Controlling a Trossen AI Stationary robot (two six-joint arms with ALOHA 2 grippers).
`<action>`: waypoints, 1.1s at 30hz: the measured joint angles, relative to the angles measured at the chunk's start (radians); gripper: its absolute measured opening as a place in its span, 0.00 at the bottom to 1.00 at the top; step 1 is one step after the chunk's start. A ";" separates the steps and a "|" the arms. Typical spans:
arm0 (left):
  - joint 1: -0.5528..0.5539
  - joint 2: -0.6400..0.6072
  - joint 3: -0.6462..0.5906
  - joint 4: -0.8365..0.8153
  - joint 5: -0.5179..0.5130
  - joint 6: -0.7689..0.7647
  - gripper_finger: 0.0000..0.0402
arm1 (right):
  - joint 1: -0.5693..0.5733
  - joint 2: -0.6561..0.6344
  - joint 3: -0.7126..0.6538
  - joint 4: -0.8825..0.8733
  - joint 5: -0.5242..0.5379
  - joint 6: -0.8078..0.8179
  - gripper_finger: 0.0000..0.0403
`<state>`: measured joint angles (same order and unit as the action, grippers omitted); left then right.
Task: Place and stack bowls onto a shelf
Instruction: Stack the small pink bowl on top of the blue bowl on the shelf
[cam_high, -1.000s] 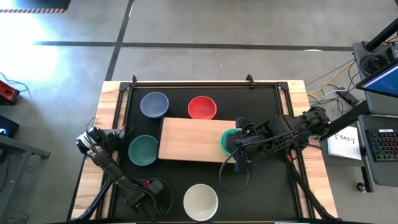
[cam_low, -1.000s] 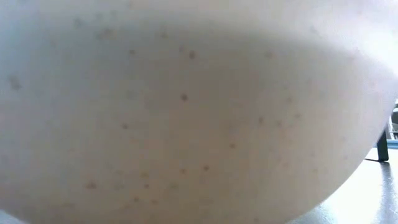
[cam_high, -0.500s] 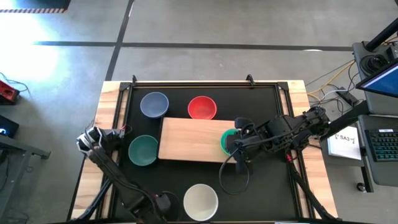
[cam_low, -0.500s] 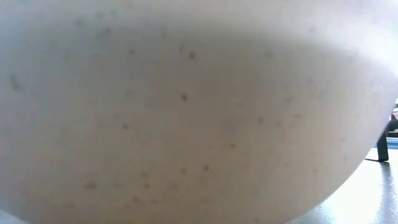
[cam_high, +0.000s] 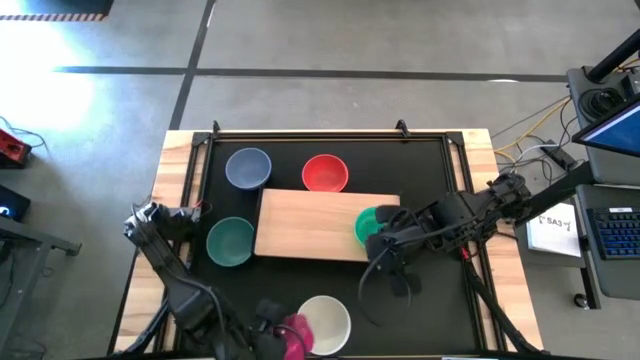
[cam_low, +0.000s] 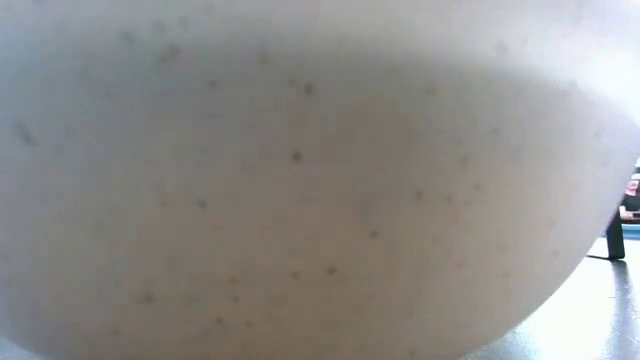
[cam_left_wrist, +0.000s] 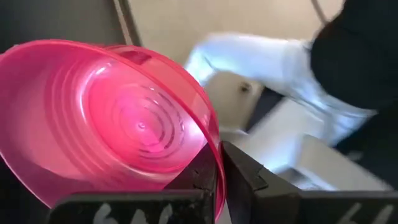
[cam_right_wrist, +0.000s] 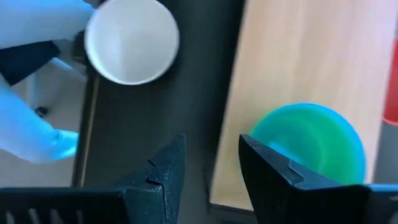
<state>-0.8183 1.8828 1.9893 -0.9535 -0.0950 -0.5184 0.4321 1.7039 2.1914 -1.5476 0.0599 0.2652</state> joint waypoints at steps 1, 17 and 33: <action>0.010 0.000 0.026 -0.015 -0.023 0.054 0.00 | 0.009 0.000 0.000 0.012 -0.007 -0.009 0.35; 0.196 0.000 0.122 -0.085 0.139 0.662 0.00 | 0.140 0.000 0.000 0.309 -0.010 -0.355 0.35; 0.207 0.024 0.122 -0.066 0.141 1.280 0.00 | 0.140 0.001 0.000 0.493 -0.147 -0.461 0.35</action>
<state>-0.6117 1.9066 2.1117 -1.0191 0.0463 0.7620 0.5716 1.7052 2.1914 -1.0546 -0.0869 -0.1953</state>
